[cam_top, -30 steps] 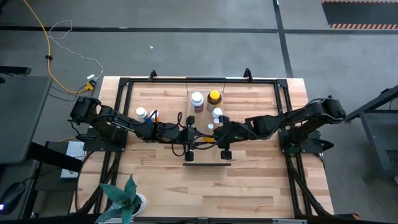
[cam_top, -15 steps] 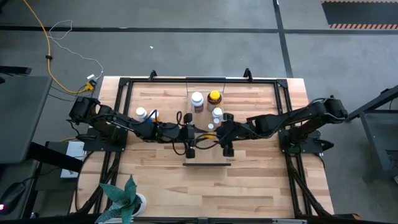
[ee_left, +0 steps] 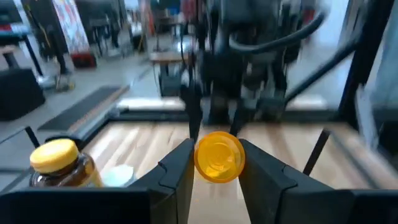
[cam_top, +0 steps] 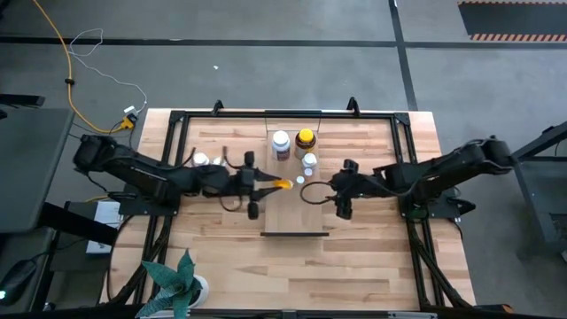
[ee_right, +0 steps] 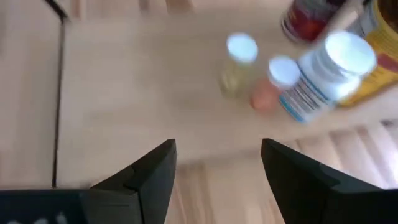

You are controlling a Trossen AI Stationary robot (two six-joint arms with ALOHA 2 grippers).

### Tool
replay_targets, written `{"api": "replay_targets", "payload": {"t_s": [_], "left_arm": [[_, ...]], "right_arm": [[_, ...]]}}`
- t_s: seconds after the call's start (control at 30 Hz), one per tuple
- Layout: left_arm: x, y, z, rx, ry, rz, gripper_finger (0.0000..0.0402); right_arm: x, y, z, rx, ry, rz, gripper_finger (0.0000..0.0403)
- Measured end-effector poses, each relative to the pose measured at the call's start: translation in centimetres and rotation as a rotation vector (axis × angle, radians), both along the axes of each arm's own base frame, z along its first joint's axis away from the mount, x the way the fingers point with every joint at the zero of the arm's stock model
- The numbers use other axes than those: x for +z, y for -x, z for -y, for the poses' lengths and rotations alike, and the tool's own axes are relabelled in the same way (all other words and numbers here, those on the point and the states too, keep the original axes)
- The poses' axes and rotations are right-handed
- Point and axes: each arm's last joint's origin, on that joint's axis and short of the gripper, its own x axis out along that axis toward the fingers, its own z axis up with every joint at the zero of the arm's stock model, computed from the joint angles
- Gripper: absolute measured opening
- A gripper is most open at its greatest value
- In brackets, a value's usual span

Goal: Pick and place medicine bottles onto shelf by color
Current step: Put the small orange pill bottle on the shelf

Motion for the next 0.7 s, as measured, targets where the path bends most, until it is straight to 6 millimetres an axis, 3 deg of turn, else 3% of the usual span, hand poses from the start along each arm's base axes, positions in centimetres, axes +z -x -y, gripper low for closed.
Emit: {"api": "replay_targets", "payload": {"t_s": [0.2,0.33,0.57,0.7], "left_arm": [[-1.4,2.0,-1.4,-0.01,0.118,0.281,0.0101],[-2.2,2.1,-1.9,-0.054,0.205,0.33,0.0101],[-2.4,0.5,-2.0,-0.059,0.287,0.377,0.0101],[-2.5,0.3,-2.1,-0.031,0.291,0.396,0.0101]], "right_arm": [[-1.0,-0.6,-0.2,0.065,-0.039,0.521,0.0228],[-0.6,-1.2,0.1,0.077,-0.072,0.778,0.0229],[-0.7,-5.0,1.7,-0.06,-0.28,0.877,0.0228],[-0.8,-7.0,2.1,-0.003,-0.278,0.857,0.0228]]}}
